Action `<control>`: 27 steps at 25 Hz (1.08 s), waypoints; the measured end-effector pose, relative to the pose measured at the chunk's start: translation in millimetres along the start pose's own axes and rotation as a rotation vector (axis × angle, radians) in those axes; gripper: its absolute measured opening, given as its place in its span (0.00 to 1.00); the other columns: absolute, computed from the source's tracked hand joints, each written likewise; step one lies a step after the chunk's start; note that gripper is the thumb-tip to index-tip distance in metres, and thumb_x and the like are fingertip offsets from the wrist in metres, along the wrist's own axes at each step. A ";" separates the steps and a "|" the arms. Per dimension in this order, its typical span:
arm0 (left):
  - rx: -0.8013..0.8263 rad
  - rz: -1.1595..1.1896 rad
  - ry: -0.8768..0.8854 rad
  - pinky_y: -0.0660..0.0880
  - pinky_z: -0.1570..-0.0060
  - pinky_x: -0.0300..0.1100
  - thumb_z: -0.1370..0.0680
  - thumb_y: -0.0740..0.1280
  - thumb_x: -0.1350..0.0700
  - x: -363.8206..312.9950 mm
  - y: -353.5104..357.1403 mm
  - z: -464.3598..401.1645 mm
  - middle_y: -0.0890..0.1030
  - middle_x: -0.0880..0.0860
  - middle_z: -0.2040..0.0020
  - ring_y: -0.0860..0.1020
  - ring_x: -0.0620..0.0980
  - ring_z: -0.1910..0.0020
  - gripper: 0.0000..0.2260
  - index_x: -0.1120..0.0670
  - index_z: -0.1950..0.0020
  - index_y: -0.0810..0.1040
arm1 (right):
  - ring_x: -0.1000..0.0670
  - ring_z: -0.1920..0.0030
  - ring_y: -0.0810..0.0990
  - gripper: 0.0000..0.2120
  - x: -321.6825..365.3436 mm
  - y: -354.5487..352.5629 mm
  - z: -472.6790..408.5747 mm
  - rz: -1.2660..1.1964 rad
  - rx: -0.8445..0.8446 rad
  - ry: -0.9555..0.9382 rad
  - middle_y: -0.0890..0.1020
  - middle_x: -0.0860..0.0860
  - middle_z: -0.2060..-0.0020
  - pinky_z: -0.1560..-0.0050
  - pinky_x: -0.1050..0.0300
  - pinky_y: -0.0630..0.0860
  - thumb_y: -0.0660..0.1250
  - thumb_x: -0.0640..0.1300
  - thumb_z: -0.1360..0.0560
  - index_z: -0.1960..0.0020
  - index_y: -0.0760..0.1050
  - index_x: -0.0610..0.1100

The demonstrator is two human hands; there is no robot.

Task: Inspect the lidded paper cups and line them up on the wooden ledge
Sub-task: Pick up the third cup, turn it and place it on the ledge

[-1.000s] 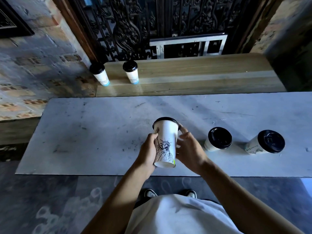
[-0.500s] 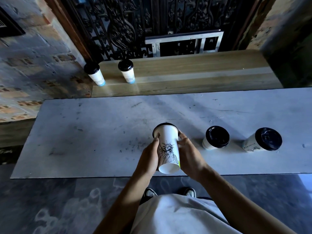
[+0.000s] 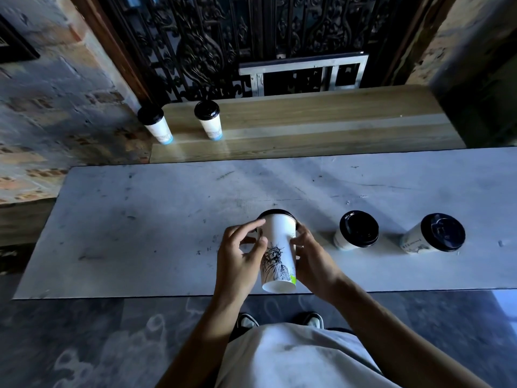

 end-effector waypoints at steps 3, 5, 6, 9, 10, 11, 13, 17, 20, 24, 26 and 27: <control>0.012 -0.020 0.054 0.80 0.44 0.46 0.23 0.71 0.65 -2.4 -1.0 1.5 0.82 0.48 0.47 0.82 0.43 0.48 0.13 0.47 0.46 0.87 | 0.45 0.55 0.85 0.27 1.5 -2.0 -0.5 0.020 0.012 0.008 0.83 0.43 0.47 0.57 0.47 0.82 0.63 0.42 0.29 0.32 0.75 0.59; 0.008 -0.007 0.038 0.79 0.47 0.43 0.23 0.71 0.65 -1.3 -0.8 2.9 0.83 0.47 0.47 0.82 0.42 0.49 0.14 0.46 0.48 0.87 | 0.45 0.56 0.86 0.28 2.9 -4.6 -0.1 0.042 0.025 0.012 0.85 0.45 0.50 0.59 0.48 0.82 0.64 0.42 0.29 0.32 0.74 0.62; 0.004 0.010 0.019 0.80 0.47 0.44 0.22 0.71 0.64 -0.6 -0.6 3.3 0.83 0.48 0.47 0.82 0.42 0.50 0.14 0.45 0.49 0.86 | 0.44 0.55 0.86 0.29 3.9 -4.9 0.7 0.056 0.035 0.007 0.86 0.45 0.49 0.58 0.48 0.82 0.65 0.42 0.29 0.31 0.73 0.62; -0.003 0.055 -0.003 0.80 0.43 0.52 0.23 0.75 0.58 0.1 0.5 4.2 0.83 0.50 0.46 0.83 0.48 0.48 0.07 0.48 0.47 0.85 | 0.43 0.51 0.86 0.28 5.4 -1.5 3.9 0.063 0.051 0.003 0.85 0.44 0.45 0.56 0.46 0.82 0.65 0.42 0.27 0.29 0.72 0.61; 0.001 0.055 0.003 0.80 0.42 0.54 0.24 0.76 0.55 -0.6 0.7 5.0 0.82 0.51 0.46 0.83 0.49 0.47 0.08 0.49 0.46 0.85 | 0.42 0.50 0.86 0.25 6.5 0.3 5.2 0.053 0.054 0.005 0.85 0.42 0.44 0.56 0.45 0.82 0.62 0.42 0.24 0.30 0.73 0.61; 0.005 0.052 0.003 0.79 0.42 0.55 0.26 0.78 0.53 -0.8 0.6 5.5 0.82 0.51 0.45 0.82 0.50 0.45 0.11 0.49 0.45 0.84 | 0.41 0.50 0.85 0.24 8.1 1.7 6.7 0.049 0.053 0.008 0.84 0.40 0.44 0.55 0.45 0.82 0.58 0.41 0.21 0.30 0.73 0.61; 0.006 0.038 -0.010 0.79 0.41 0.56 0.27 0.79 0.51 0.2 0.5 5.6 0.82 0.50 0.44 0.82 0.49 0.44 0.14 0.48 0.44 0.84 | 0.38 0.50 0.80 0.25 11.9 1.7 10.1 0.066 0.046 0.013 0.79 0.34 0.48 0.54 0.47 0.82 0.54 0.40 0.20 0.30 0.72 0.62; 0.002 0.062 -0.004 0.78 0.41 0.58 0.27 0.79 0.50 3.0 0.1 6.7 0.83 0.48 0.44 0.82 0.51 0.44 0.13 0.50 0.44 0.84 | 0.38 0.50 0.72 0.32 20.1 1.8 14.7 0.106 0.026 -0.031 0.72 0.36 0.52 0.47 0.43 0.76 0.51 0.32 0.20 0.27 0.68 0.62; 0.000 0.058 0.017 0.79 0.43 0.58 0.26 0.76 0.50 4.0 -2.3 7.0 0.83 0.47 0.45 0.83 0.52 0.46 0.12 0.48 0.44 0.84 | 0.41 0.57 0.78 0.30 21.6 0.7 17.3 0.129 -0.022 -0.049 0.77 0.40 0.58 0.50 0.45 0.76 0.54 0.32 0.19 0.23 0.63 0.57; 0.017 0.052 0.053 0.80 0.44 0.59 0.26 0.73 0.56 6.0 -3.3 9.6 0.83 0.49 0.46 0.83 0.52 0.46 0.10 0.46 0.46 0.85 | 0.47 0.60 0.80 0.30 20.1 -2.3 20.2 0.108 -0.048 -0.041 0.83 0.45 0.60 0.54 0.49 0.76 0.62 0.34 0.24 0.24 0.65 0.53; 0.029 0.042 0.075 0.80 0.44 0.58 0.24 0.73 0.62 7.8 -2.4 11.8 0.83 0.48 0.46 0.83 0.50 0.46 0.11 0.48 0.46 0.86 | 0.49 0.60 0.80 0.33 20.7 -2.6 20.5 0.106 -0.048 -0.031 0.84 0.46 0.57 0.55 0.51 0.75 0.65 0.38 0.30 0.27 0.67 0.54; 0.030 0.041 0.078 0.81 0.44 0.57 0.24 0.73 0.64 8.5 -2.3 12.6 0.82 0.48 0.46 0.83 0.49 0.46 0.12 0.49 0.46 0.86 | 0.48 0.59 0.81 0.33 21.1 -2.9 20.6 0.100 -0.048 -0.031 0.83 0.45 0.56 0.54 0.51 0.75 0.65 0.39 0.32 0.27 0.68 0.54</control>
Point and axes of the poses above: each hand's wrist, its own z-axis away from the middle knuckle, its own y-axis out of the palm, x = y × z, the point moved 4 cm from there along -z, towards the middle knuckle
